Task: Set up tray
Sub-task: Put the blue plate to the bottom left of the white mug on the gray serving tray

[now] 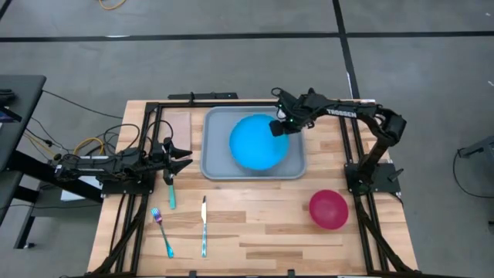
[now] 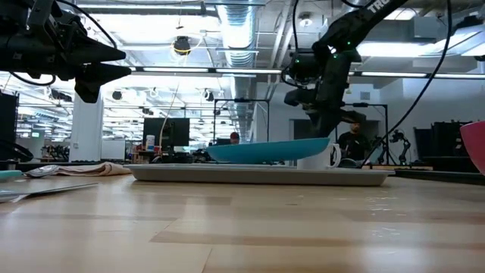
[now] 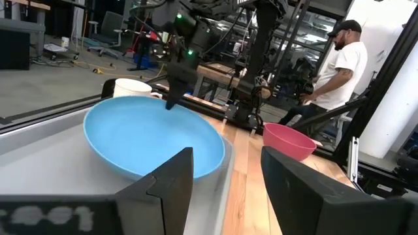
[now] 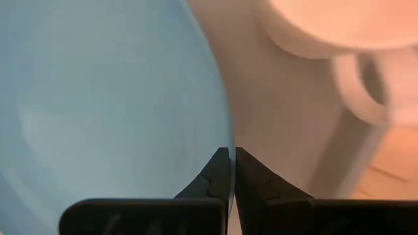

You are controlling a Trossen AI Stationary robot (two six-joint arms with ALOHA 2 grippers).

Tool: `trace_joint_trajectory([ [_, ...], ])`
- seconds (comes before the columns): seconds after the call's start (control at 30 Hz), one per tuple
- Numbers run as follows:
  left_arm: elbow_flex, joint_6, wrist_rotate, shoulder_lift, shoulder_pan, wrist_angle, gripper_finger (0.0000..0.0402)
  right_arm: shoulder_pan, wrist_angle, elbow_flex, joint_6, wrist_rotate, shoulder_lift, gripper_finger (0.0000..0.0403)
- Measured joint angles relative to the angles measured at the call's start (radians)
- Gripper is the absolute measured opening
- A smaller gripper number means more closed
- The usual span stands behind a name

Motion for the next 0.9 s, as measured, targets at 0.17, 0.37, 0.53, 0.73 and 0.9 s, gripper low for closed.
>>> trace_joint_trajectory([
  [0.17, 0.000, 0.000, 0.000, 0.000, 0.000, 0.000, 0.0169, -0.001, -0.061, -0.023, -0.017, 0.013, -0.007, 0.0000],
  [0.37, 0.000, 0.000, 0.000, 0.000, 0.000, 0.000, 0.0169, 0.005, 0.018, -0.173, 0.054, 0.015, -0.085, 0.0000],
  [0.53, 0.000, 0.000, 0.000, 0.000, 0.000, 0.000, 0.0169, -0.013, 0.127, -0.280, 0.124, 0.021, -0.184, 0.0000],
  [0.73, 0.000, 0.000, 0.000, 0.000, 0.000, 0.000, 0.0169, -0.037, 0.099, -0.304, 0.137, 0.027, -0.218, 0.0003],
  [0.9, 0.000, 0.000, 0.000, 0.000, 0.000, 0.000, 0.0169, -0.031, 0.074, -0.304, 0.133, 0.036, -0.213, 0.0017],
])
